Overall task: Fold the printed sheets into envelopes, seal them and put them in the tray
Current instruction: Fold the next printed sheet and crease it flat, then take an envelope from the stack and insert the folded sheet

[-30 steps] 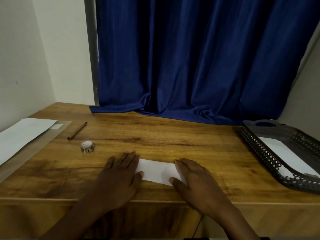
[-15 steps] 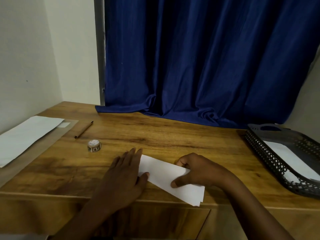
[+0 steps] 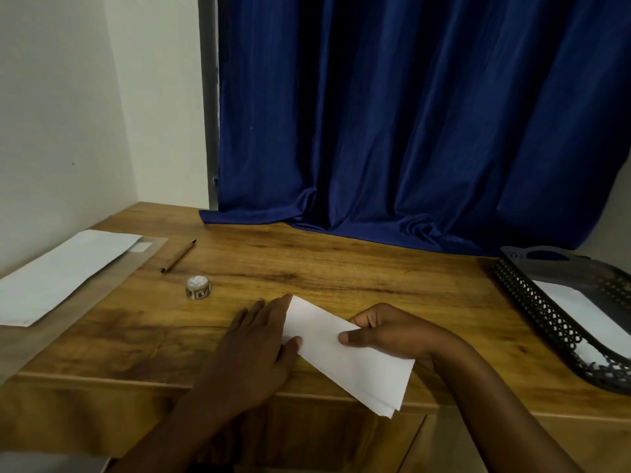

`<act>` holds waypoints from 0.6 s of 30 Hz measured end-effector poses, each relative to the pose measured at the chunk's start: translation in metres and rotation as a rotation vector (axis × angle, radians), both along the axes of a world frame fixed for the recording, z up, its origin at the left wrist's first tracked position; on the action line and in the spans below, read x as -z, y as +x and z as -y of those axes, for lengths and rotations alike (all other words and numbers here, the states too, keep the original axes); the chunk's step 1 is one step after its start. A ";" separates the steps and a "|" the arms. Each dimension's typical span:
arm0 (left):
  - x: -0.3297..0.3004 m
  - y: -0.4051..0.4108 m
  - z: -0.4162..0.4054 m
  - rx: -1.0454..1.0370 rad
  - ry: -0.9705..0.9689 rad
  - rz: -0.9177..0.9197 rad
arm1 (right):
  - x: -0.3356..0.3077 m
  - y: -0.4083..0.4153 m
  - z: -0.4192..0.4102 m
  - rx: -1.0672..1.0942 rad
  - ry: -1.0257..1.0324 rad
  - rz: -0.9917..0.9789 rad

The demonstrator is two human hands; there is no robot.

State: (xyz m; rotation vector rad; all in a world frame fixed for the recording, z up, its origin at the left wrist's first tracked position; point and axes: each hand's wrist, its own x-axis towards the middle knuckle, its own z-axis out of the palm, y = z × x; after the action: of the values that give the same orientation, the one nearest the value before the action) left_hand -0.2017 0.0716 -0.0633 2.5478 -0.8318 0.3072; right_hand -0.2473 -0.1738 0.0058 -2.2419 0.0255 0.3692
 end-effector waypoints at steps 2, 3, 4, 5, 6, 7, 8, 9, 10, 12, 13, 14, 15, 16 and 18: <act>-0.002 0.000 0.000 0.009 -0.111 -0.026 | 0.003 -0.002 -0.005 0.101 0.063 0.093; -0.003 0.001 -0.001 0.007 -0.155 -0.043 | 0.006 -0.003 -0.008 0.175 0.127 0.147; -0.004 0.001 -0.001 0.001 -0.185 -0.060 | 0.009 -0.005 -0.011 0.259 0.231 0.197; -0.004 0.001 -0.001 -0.007 -0.201 -0.077 | 0.013 -0.006 -0.016 0.344 0.354 0.238; -0.004 0.001 -0.001 -0.014 -0.200 -0.095 | 0.017 -0.007 -0.020 0.409 0.456 0.272; -0.004 0.000 -0.001 -0.016 -0.188 -0.113 | 0.021 -0.008 -0.026 0.447 0.520 0.299; -0.005 -0.001 -0.002 -0.013 -0.184 -0.135 | 0.024 -0.008 -0.031 0.460 0.562 0.315; -0.006 -0.003 -0.002 -0.004 -0.205 -0.158 | 0.027 -0.007 -0.038 0.457 0.593 0.323; -0.007 -0.004 -0.003 0.011 -0.242 -0.181 | 0.030 -0.006 -0.044 0.450 0.607 0.329; -0.011 -0.006 -0.004 0.051 -0.300 -0.223 | 0.033 -0.003 -0.055 0.431 0.597 0.340; -0.013 -0.006 -0.003 0.052 -0.308 -0.240 | 0.035 -0.001 -0.060 0.415 0.589 0.344; -0.013 -0.006 -0.004 0.040 -0.316 -0.257 | 0.036 0.001 -0.063 0.395 0.575 0.350; -0.014 -0.005 -0.004 0.024 -0.332 -0.274 | 0.036 0.002 -0.067 0.374 0.553 0.357; -0.014 -0.004 -0.004 0.012 -0.360 -0.291 | 0.036 0.002 -0.069 0.357 0.532 0.362; -0.013 -0.002 -0.006 0.015 -0.415 -0.320 | 0.035 0.003 -0.072 0.343 0.527 0.365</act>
State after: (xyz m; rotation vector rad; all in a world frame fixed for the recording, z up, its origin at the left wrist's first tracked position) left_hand -0.2035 0.0779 -0.0506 2.1265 -0.5935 0.0538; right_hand -0.2447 -0.1014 -0.0291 -1.7093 0.1055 -0.2044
